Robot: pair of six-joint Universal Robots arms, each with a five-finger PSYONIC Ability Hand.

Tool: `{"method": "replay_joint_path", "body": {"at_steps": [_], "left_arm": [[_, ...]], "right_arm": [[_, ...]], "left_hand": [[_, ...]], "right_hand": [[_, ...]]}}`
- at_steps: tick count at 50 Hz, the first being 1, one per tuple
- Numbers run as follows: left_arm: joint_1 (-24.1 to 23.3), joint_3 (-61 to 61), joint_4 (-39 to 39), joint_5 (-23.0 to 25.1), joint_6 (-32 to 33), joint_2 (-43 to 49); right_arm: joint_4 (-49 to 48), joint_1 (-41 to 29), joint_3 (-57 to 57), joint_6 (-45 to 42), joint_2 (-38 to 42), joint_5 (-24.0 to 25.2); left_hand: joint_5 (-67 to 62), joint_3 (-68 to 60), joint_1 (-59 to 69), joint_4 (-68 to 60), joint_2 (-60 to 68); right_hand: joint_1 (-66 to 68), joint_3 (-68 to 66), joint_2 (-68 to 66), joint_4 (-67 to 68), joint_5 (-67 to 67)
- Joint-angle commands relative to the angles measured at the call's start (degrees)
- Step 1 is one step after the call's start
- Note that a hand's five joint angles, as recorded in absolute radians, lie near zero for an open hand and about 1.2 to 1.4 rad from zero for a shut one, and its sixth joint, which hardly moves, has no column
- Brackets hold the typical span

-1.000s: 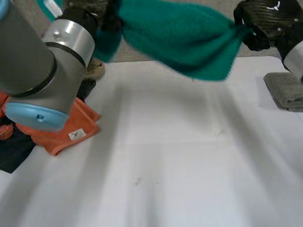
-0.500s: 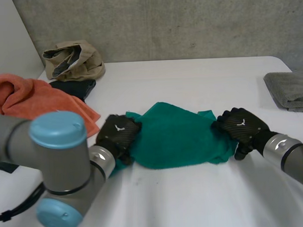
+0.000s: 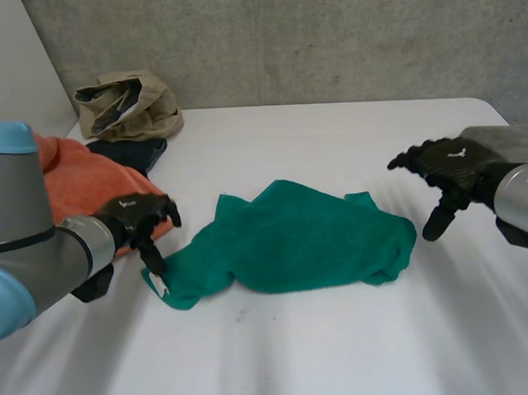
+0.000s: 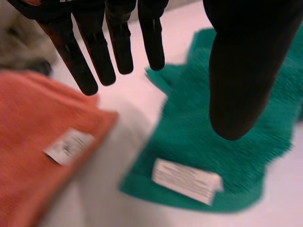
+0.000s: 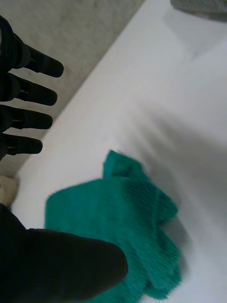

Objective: Fold the laundry.

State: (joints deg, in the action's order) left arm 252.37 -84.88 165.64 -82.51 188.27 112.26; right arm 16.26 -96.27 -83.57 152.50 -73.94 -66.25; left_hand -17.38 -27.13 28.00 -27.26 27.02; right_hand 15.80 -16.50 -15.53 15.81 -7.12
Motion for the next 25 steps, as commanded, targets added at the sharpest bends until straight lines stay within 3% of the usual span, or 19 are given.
{"method": "replay_joint_path", "body": {"at_steps": [1,12,16,18,20,21,23,25], "left_arm": [[-0.3,5.7,-3.3,3.8,-5.7,8.5],[-3.2,10.5,-5.6,0.3,-6.0,15.0],[-5.0,11.7,-5.2,-0.9,-5.8,16.1],[-5.7,12.9,-4.6,-2.5,-5.6,16.4],[-6.2,14.1,-4.1,-3.9,-5.3,16.5],[-6.5,16.0,-3.2,-5.8,-4.8,16.5],[-6.8,18.5,-2.1,-7.9,-3.8,16.5],[-6.7,23.1,-0.2,-10.6,-1.3,16.2]], "right_arm": [[-0.7,-3.9,2.7,-3.9,7.8,-3.4],[-2.3,-6.3,6.3,-7.4,14.2,-3.9],[-3.3,-7.1,7.5,-8.1,16.5,-5.3],[-4.1,-7.6,8.4,-8.6,18.1,-6.3],[-4.7,-7.9,9.1,-9.2,19.3,-7.1],[-5.4,-8.1,10.3,-9.9,20.4,-7.5],[-6.1,-8.1,11.7,-10.8,21.6,-7.7],[-7.3,-8.3,15.0,-12.1,22.8,-8.4]], "left_hand": [[-4.7,-5.0,4.1,-4.8,5.1],[-4.0,-4.3,3.4,-4.1,4.4],[-15.7,-16.0,15.1,-15.9,16.1],[-34.2,-34.5,33.6,-34.4,34.6],[-50.0,-50.3,49.4,-50.2,50.4],[-52.6,-52.8,52.0,-52.7,53.0],[-52.6,-52.9,52.0,-52.7,53.0],[-52.6,-52.9,52.0,-52.7,53.0]], "right_hand": [[6.5,-5.8,-6.8,6.5,-5.2],[6.1,-5.4,-6.4,6.1,-4.8],[9.3,-8.6,-9.6,9.3,-8.0],[17.4,-16.7,-17.6,17.4,-16.1],[33.6,-32.9,-33.9,33.6,-32.3],[48.9,-48.2,-49.2,48.9,-47.6],[64.1,-63.4,-64.4,64.1,-62.8],[64.2,-63.5,-64.5,64.2,-62.9]]}}
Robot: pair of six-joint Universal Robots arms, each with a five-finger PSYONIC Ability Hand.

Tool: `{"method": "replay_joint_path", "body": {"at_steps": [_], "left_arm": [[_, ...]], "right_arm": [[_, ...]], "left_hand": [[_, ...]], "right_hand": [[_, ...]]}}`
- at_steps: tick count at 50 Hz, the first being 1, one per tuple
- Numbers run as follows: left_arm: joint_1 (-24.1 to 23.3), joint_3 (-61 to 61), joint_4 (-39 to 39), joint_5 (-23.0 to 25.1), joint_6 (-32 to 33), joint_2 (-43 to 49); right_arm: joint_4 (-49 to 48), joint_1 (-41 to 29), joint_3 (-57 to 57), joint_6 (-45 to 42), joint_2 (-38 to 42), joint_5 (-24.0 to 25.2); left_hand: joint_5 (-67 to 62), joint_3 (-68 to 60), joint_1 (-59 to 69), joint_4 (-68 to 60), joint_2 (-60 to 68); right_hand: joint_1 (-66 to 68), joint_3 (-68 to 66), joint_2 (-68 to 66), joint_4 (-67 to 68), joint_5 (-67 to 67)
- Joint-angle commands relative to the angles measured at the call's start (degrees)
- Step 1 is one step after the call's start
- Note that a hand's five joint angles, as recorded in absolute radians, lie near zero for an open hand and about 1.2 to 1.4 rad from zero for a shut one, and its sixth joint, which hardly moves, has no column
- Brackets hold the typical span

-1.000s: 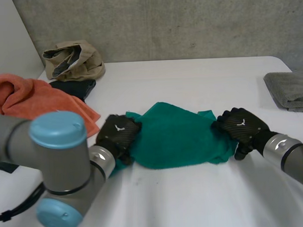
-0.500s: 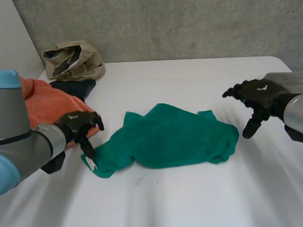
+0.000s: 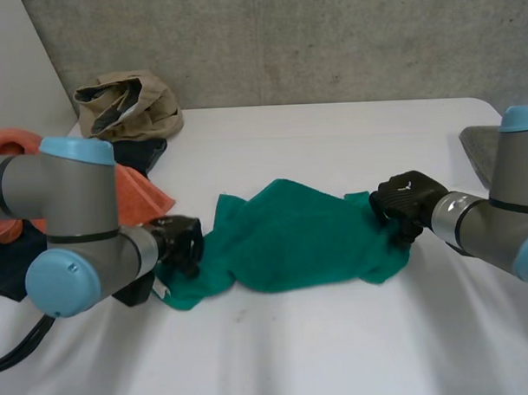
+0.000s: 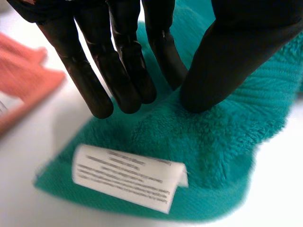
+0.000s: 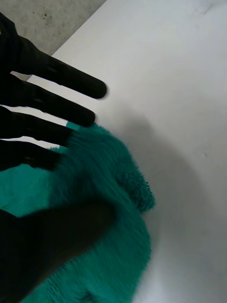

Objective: Fold the laundry.

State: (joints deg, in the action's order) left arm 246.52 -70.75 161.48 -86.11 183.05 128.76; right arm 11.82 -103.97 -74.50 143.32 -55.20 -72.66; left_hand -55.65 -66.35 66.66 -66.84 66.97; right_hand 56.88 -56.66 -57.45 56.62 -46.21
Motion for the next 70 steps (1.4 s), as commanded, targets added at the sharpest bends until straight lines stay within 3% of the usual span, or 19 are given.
{"method": "replay_joint_path", "body": {"at_steps": [1,5,8,13,16,24,36,40,42,43,44,46,48,51,58,65,70], "left_arm": [[-0.8,10.7,4.8,-7.8,4.8,-0.4],[-0.4,21.2,10.3,-7.7,9.2,-1.0],[-0.3,28.7,17.2,-6.0,10.6,-1.9],[-0.6,32.0,30.2,-5.4,9.9,-6.1],[-0.8,31.0,33.6,-5.6,9.5,-7.7],[-1.0,16.7,31.6,-4.3,9.5,-11.7],[-2.4,-13.7,29.7,0.3,10.0,-9.5],[-2.9,-18.2,26.2,1.7,10.7,-9.7],[-2.8,-19.1,24.9,1.7,11.4,-10.1],[-2.8,-19.6,23.6,1.8,12.4,-10.8],[-2.7,-19.9,23.0,1.7,12.9,-11.3],[-2.4,-20.0,21.8,1.6,13.7,-12.3],[-1.6,-20.1,20.4,1.0,14.6,-14.1],[-0.2,-19.8,19.1,0.0,14.4,-16.3],[2.6,-17.8,17.4,-2.1,10.8,-17.4],[4.8,-10.1,4.8,-0.6,3.3,-10.3],[4.8,-5.5,-2.1,1.1,1.5,-5.1]], "right_arm": [[-3.6,-0.6,7.5,-3.2,4.4,-2.6],[-11.2,-0.6,15.9,-1.3,4.3,-7.2],[-22.9,-0.6,20.4,3.5,2.6,-9.6],[-42.4,-0.7,18.1,11.5,-2.8,-10.2],[-46.8,-1.1,15.2,13.4,-4.6,-10.0],[-42.2,-1.9,2.3,8.8,-10.0,-5.0],[-18.0,0.1,-22.7,-9.2,-12.0,-0.2],[-15.9,2.2,-24.6,-10.3,-12.6,-0.6],[-14.7,3.0,-24.7,-9.8,-13.6,-0.9],[-13.2,3.6,-24.8,-9.3,-14.8,-1.1],[-12.3,3.9,-24.8,-9.0,-15.6,-1.1],[-10.3,4.6,-24.7,-8.4,-17.5,-0.6],[-8.6,5.4,-24.5,-7.0,-19.9,-0.1],[-8.0,6.2,-24.1,-5.0,-22.4,1.6],[-8.2,7.6,-24.3,-1.4,-25.4,4.5],[-9.0,8.2,-24.6,-0.8,-24.2,4.4],[-9.0,8.2,-23.8,-0.8,-23.1,4.3]], "left_hand": [[-14.3,-13.7,13.3,-13.2,13.0],[-14.3,-13.7,13.3,-13.2,13.0],[-14.3,-13.7,13.3,-13.2,13.0],[-14.3,-13.7,13.3,-13.2,13.0],[-14.3,-13.7,13.3,-13.2,13.0],[-14.3,-13.7,13.3,-13.2,13.0],[-14.3,-13.7,13.3,-13.2,13.0],[-14.3,-13.7,13.3,-13.2,13.0],[-7.7,-7.0,6.7,-6.5,6.4],[0.2,0.9,-1.2,1.4,-1.5],[3.4,4.1,-4.4,4.6,-4.7],[11.0,11.7,-12.0,12.2,-12.3],[28.1,28.8,-29.1,29.3,-29.4],[40.1,40.8,-41.1,41.3,-41.4],[40.5,41.2,-41.5,41.7,-41.8],[34.9,35.6,-35.9,36.1,-36.2],[31.4,32.1,-32.4,32.6,-32.7]], "right_hand": [[23.1,-23.3,-22.5,23.4,-23.8],[23.1,-23.3,-22.5,23.4,-23.8],[23.1,-23.3,-22.5,23.4,-23.8],[23.1,-23.3,-22.5,23.4,-23.8],[23.1,-23.3,-22.5,23.4,-23.8],[23.1,-23.3,-22.5,23.4,-23.8],[23.1,-23.3,-22.5,23.4,-23.8],[10.9,-11.1,-10.3,11.1,-11.6],[0.6,-0.8,0.0,0.9,-1.3],[-13.6,13.4,14.2,-13.3,12.9],[-19.4,19.2,20.0,-19.1,18.7],[-26.5,26.3,27.1,-26.2,25.8],[-35.1,34.9,35.6,-34.8,34.4],[-38.8,38.6,39.4,-38.5,38.1],[-38.8,38.6,39.4,-38.5,38.1],[-38.8,38.6,39.4,-38.5,38.1],[-38.5,38.3,39.0,-38.2,37.8]]}}
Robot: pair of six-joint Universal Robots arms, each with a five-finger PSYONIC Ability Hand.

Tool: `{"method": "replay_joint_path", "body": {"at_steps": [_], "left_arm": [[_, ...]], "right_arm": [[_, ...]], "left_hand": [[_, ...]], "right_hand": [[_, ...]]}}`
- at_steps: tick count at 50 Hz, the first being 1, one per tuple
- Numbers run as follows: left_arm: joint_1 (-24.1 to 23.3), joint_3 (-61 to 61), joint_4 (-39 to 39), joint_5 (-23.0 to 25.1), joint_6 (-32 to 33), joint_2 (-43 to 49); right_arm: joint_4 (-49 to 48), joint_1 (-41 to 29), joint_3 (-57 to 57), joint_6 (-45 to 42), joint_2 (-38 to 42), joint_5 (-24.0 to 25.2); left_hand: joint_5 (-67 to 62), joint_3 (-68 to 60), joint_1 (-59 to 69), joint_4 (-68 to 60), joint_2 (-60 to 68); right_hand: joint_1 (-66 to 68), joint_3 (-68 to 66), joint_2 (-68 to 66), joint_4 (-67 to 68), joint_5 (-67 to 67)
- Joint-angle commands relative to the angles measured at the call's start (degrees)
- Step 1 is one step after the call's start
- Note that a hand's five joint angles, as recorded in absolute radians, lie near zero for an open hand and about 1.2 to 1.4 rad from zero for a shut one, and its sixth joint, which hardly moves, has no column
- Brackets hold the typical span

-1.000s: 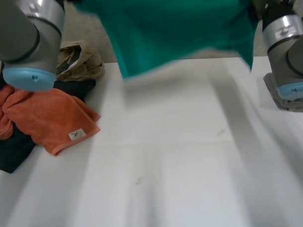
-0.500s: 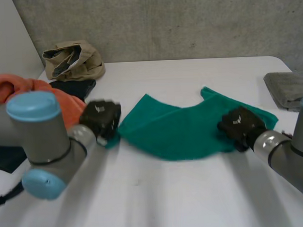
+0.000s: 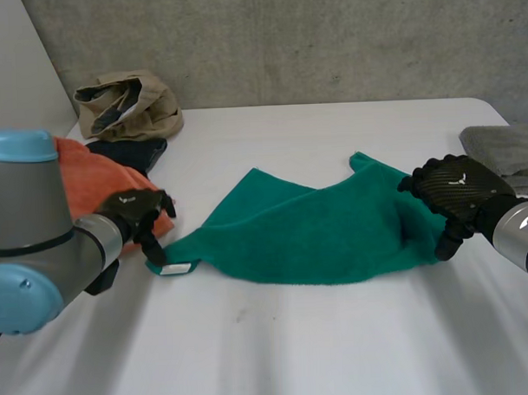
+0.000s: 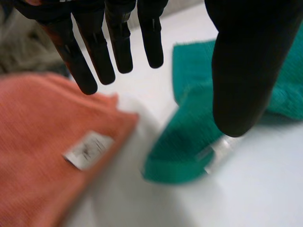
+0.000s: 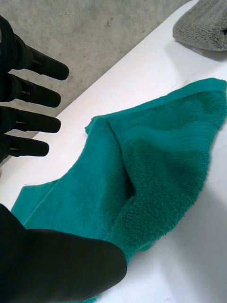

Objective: Fold the laundry.

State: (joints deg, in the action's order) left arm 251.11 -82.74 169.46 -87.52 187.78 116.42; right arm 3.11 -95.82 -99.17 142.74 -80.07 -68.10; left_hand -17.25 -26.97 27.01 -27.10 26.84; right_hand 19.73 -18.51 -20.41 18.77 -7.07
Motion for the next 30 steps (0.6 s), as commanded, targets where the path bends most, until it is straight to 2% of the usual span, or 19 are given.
{"method": "replay_joint_path", "body": {"at_steps": [1,8,11,12,13,16,20,24,30], "left_arm": [[0.0,7.8,-10.8,2.7,-3.5,8.6],[-1.2,12.2,-9.8,1.1,-3.1,12.8],[-1.5,13.4,-9.5,-0.5,-2.9,13.2],[-1.7,14.0,-9.2,-1.9,-2.8,12.9],[-1.8,14.3,-9.0,-2.7,-2.8,12.5],[-2.3,14.6,-7.8,-5.3,-2.9,10.3],[-3.0,14.2,-5.8,-5.6,-2.9,6.8],[-3.6,14.0,-4.7,-4.1,-2.7,2.4],[-5.1,15.3,-4.1,-0.3,0.9,-5.0]], "right_arm": [[-0.3,0.0,1.2,-0.3,1.9,-0.4],[0.0,0.3,3.3,-0.2,2.3,-0.5],[0.1,0.5,4.5,0.0,2.9,-0.5],[0.2,0.5,5.4,0.0,3.3,-0.5],[0.4,0.5,5.7,0.0,3.5,-0.6],[0.9,0.6,7.1,0.0,4.3,-1.1],[1.2,0.5,9.2,0.2,6.2,-1.3],[1.2,0.5,13.2,1.0,9.9,-0.7],[3.8,0.1,27.6,4.7,19.1,2.2]], "left_hand": [[-8.3,-8.6,8.6,-8.5,8.8],[-14.7,-15.0,15.0,-14.9,15.1],[-33.7,-34.0,33.9,-33.8,34.1],[-50.4,-50.7,50.6,-50.6,50.8],[-52.7,-53.0,53.0,-52.9,53.1],[-52.8,-53.0,53.0,-52.9,53.2],[-52.8,-53.0,53.0,-52.9,53.2],[-52.8,-53.0,53.0,-52.9,53.2],[-52.8,-53.0,53.0,-52.9,53.2]], "right_hand": [[-1.1,-0.1,1.8,-0.2,-1.5],[-1.0,-0.2,1.7,0.0,-1.7],[-1.0,-0.2,1.7,0.0,-1.7],[-1.0,-0.2,1.7,0.0,-1.7],[-1.0,-0.2,1.7,0.0,-1.7],[-1.0,-0.2,1.7,0.0,-1.7],[-1.0,-0.2,1.7,0.0,-1.7],[-2.0,0.8,2.7,-1.0,-0.7],[-9.2,8.0,9.9,-8.3,6.6]]}}
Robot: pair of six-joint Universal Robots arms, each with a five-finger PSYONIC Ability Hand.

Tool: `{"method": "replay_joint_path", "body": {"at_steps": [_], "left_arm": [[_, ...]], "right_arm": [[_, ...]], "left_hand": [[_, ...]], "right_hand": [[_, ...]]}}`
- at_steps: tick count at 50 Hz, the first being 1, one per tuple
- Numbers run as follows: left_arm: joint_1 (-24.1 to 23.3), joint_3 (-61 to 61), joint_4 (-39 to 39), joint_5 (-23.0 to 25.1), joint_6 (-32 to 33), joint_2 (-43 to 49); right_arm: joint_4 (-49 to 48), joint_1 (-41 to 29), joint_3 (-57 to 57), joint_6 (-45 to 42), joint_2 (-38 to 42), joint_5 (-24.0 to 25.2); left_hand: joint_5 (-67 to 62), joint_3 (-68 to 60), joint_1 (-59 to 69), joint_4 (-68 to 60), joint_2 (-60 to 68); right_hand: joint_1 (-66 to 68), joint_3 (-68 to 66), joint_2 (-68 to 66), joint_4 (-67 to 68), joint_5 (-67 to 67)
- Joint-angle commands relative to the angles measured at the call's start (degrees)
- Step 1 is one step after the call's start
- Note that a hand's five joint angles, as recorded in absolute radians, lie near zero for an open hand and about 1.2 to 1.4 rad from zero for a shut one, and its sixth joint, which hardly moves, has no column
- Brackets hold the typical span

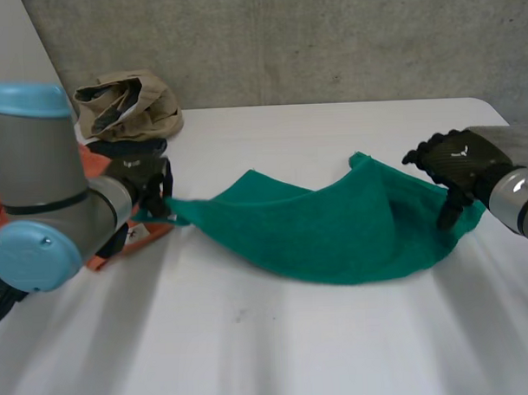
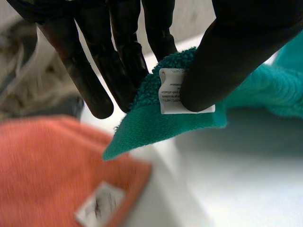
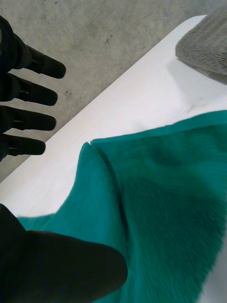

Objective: Fold the laundry.

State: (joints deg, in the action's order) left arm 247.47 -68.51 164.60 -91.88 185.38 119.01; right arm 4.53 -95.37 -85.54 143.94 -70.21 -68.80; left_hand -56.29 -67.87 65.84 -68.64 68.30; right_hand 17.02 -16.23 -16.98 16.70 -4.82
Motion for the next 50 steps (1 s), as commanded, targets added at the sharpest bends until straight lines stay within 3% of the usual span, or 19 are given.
{"method": "replay_joint_path", "body": {"at_steps": [1,7,14,21,29,31,33,34,36,41,42,45,50], "left_arm": [[-2.3,1.7,0.7,5.2,4.6,-9.4],[-5.2,2.7,0.7,9.6,8.2,-16.0],[-8.2,1.7,0.7,12.7,11.1,-21.4],[-8.7,2.2,1.9,13.2,13.2,-23.6],[-7.9,4.4,2.5,13.6,12.8,-24.9],[-7.7,4.9,2.5,13.6,12.7,-25.0],[-7.4,5.1,2.5,13.6,12.7,-25.0],[-7.3,5.4,2.6,13.6,12.8,-24.9],[-7.0,5.6,2.8,13.3,12.8,-24.7],[-5.3,6.8,5.5,12.6,13.3,-23.6],[-4.9,7.1,6.2,12.3,13.3,-23.1],[-3.6,8.6,9.2,11.2,13.7,-21.6],[-1.9,9.7,15.3,9.0,14.8,-18.9]], "right_arm": [[3.8,-0.6,18.8,4.4,12.2,4.0],[9.9,-3.0,37.2,4.9,25.6,8.8],[11.0,-7.4,50.4,3.5,38.5,9.5],[10.9,-12.1,51.9,0.0,44.0,10.8],[10.9,-14.7,50.6,-2.7,45.0,11.0],[10.6,-14.9,51.2,-2.4,44.4,11.0],[9.5,-15.1,51.7,-1.9,43.8,10.8],[6.7,-15.1,52.7,-0.9,43.0,10.3],[2.1,-14.8,53.2,1.2,41.7,8.0],[-19.1,-12.4,53.3,14.1,34.5,-10.2],[-22.0,-11.8,53.3,15.6,33.4,-11.9],[-29.6,-9.8,52.9,18.2,29.3,-13.5],[-30.8,-7.5,51.0,18.1,23.8,-14.4]], "left_hand": [[-13.7,-12.1,14.2,-11.4,11.7],[-13.7,-12.1,14.2,-11.4,11.7],[-13.7,-12.1,14.2,-11.4,11.7],[-13.7,-12.1,14.2,-11.4,11.7],[-13.7,-12.1,14.2,-11.4,11.7],[-13.7,-12.1,14.2,-11.4,11.7],[-13.7,-12.1,14.2,-11.4,11.7],[-13.7,-12.1,14.2,-11.4,11.7],[-13.7,-12.1,14.2,-11.4,11.7],[-13.7,-12.1,14.2,-11.4,11.7],[-13.7,-12.1,14.2,-11.4,11.7],[-13.7,-12.1,14.2,-11.4,11.7],[-13.7,-12.1,14.2,-11.4,11.7]], "right_hand": [[-7.0,6.2,7.0,-6.7,4.8],[-7.0,6.2,7.0,-6.7,4.8],[-7.0,6.2,7.0,-6.7,4.8],[-7.0,6.2,7.0,-6.7,4.8],[-5.2,4.4,5.2,-4.9,3.0],[17.9,-18.7,-18.0,18.3,-20.1],[51.5,-52.3,-51.5,51.8,-53.7],[62.9,-63.7,-62.9,63.2,-65.1],[63.0,-63.8,-63.0,63.3,-65.2],[63.0,-63.8,-63.0,63.3,-65.2],[63.0,-63.8,-63.0,63.3,-65.2],[63.0,-63.8,-63.0,63.3,-65.2],[63.0,-63.8,-63.0,63.3,-65.2]]}}
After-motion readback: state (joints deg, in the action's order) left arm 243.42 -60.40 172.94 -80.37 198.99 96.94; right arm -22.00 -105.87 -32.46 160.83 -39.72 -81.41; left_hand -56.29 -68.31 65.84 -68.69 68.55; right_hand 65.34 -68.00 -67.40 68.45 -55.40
